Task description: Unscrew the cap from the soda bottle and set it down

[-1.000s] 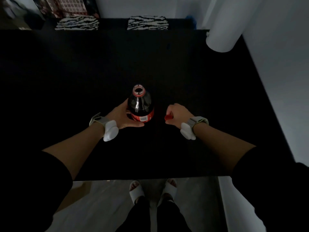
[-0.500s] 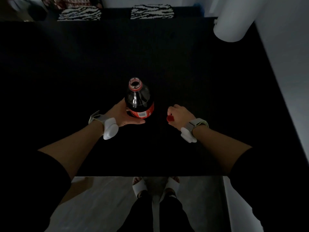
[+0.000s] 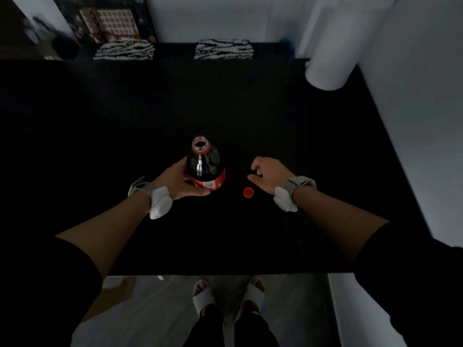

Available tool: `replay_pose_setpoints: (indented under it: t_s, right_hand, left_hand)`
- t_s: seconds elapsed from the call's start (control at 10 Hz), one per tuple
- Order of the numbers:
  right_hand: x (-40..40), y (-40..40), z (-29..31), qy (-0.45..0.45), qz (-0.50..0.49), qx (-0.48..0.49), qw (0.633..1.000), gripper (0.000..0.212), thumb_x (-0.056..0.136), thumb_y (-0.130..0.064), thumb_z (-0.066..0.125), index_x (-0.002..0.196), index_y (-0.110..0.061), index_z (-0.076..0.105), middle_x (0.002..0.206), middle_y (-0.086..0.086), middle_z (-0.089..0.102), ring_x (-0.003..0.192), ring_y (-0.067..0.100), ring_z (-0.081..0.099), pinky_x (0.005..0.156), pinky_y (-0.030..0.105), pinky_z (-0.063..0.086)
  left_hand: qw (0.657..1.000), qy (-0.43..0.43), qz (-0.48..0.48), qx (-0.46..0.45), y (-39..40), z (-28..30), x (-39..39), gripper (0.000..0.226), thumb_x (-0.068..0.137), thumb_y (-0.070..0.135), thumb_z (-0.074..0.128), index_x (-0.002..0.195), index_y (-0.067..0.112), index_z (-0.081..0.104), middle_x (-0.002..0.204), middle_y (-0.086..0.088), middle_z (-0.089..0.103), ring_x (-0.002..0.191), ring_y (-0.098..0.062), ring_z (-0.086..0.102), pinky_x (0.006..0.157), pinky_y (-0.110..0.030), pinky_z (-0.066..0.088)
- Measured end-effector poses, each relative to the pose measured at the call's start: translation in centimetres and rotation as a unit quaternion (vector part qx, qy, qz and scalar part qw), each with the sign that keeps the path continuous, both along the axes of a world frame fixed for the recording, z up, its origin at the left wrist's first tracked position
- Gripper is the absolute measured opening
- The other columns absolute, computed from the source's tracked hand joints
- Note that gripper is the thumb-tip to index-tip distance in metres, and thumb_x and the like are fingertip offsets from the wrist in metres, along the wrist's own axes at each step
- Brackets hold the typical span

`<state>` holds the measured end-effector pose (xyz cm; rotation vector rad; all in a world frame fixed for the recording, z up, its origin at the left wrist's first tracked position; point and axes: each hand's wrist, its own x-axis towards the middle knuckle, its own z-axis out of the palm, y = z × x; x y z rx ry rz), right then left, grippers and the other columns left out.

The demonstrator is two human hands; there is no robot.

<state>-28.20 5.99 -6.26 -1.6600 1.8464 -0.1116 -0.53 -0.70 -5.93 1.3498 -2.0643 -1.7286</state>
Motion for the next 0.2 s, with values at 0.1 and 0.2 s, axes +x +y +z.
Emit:
replay_pose_setpoints:
  t_s: [0.1, 0.2]
  right_hand:
    - [-0.3, -1.2, 2.8, 0.010, -0.010, -0.033, 0.999, 0.032, 0.091, -0.036, 0.058, 0.116, -0.016, 0.054, 0.109, 0.003, 0.059, 0.095, 0.017, 0.058, 0.081, 0.032, 0.051]
    - [-0.2, -2.4, 6.4, 0.004, -0.009, -0.064, 0.998, 0.031, 0.092, -0.036, 0.057, 0.116, -0.016, 0.054, 0.107, 0.003, 0.060, 0.093, 0.016, 0.059, 0.079, 0.031, 0.051]
  left_hand:
    - [1.000, 0.013, -0.005, 0.003, -0.4, 2.5, 0.4, 0.090, 0.063, 0.023, 0.092, 0.139, 0.034, 0.044, 0.127, 0.007, 0.066, 0.112, -0.011, 0.067, 0.100, -0.041, 0.051]
    - [0.999, 0.006, -0.024, 0.022, -1.3, 5.6, 0.9, 0.087, 0.067, 0.014, 0.089, 0.139, 0.033, 0.043, 0.130, 0.004, 0.060, 0.109, -0.016, 0.068, 0.094, -0.037, 0.054]
